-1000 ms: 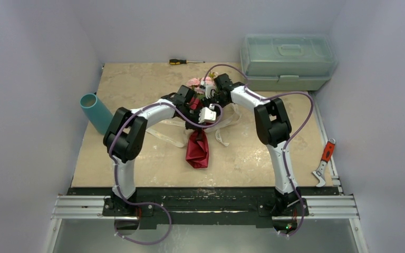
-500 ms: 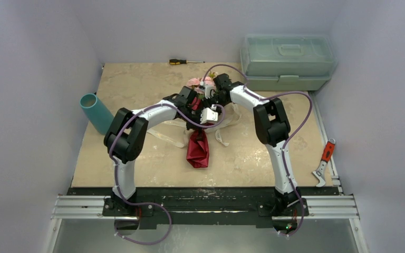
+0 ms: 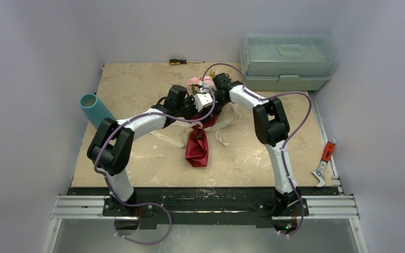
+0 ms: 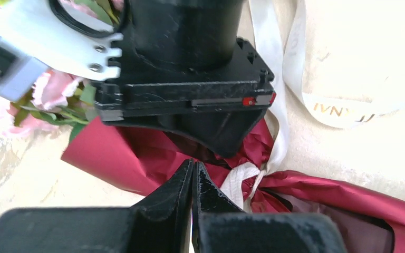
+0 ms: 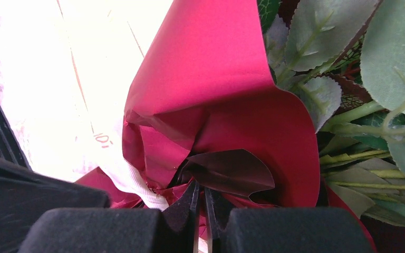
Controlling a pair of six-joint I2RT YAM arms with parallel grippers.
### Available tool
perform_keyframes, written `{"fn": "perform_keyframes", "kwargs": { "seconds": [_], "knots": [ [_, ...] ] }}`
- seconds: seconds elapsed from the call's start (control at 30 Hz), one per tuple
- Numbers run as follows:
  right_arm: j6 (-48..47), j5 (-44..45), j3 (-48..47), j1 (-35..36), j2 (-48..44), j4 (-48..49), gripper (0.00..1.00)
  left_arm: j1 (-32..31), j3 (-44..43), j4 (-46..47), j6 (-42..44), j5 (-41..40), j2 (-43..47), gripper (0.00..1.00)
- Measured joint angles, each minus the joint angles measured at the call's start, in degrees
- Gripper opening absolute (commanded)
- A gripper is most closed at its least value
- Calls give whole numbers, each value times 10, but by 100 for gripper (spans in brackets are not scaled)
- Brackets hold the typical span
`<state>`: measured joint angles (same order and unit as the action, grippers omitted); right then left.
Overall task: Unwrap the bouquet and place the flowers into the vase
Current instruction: Untie the ribbon from the wrapping paper.
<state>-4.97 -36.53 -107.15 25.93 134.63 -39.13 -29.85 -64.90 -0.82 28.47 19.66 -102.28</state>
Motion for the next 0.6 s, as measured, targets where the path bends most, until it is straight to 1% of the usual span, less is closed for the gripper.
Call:
{"fn": "perform_keyframes", "kwargs": {
  "seconds": [0.07,0.13,0.23,0.33,0.37,0.4,0.5,0.6],
  "knots": [
    [-1,0,0,0,0,0,10,9,0,13,-15,13,8,0],
    [-2,0,0,0,0,0,10,21,-6,-2,-4,46,13,12],
    [-2,0,-1,0,0,-2,10,32,-21,-65,66,91,15,20],
    [-3,0,-3,0,1,-3,10,25,-23,-118,130,120,17,26],
    [-3,0,-4,0,1,-4,10,20,-24,-138,148,125,17,27],
    [-3,0,-4,0,1,-5,10,17,-26,-151,160,127,17,26],
    [-4,0,-4,0,1,-5,10,4,-37,-179,190,130,11,17],
    [-4,0,-4,0,1,-5,10,-4,-48,-186,207,129,-6,14]
  ]
}}
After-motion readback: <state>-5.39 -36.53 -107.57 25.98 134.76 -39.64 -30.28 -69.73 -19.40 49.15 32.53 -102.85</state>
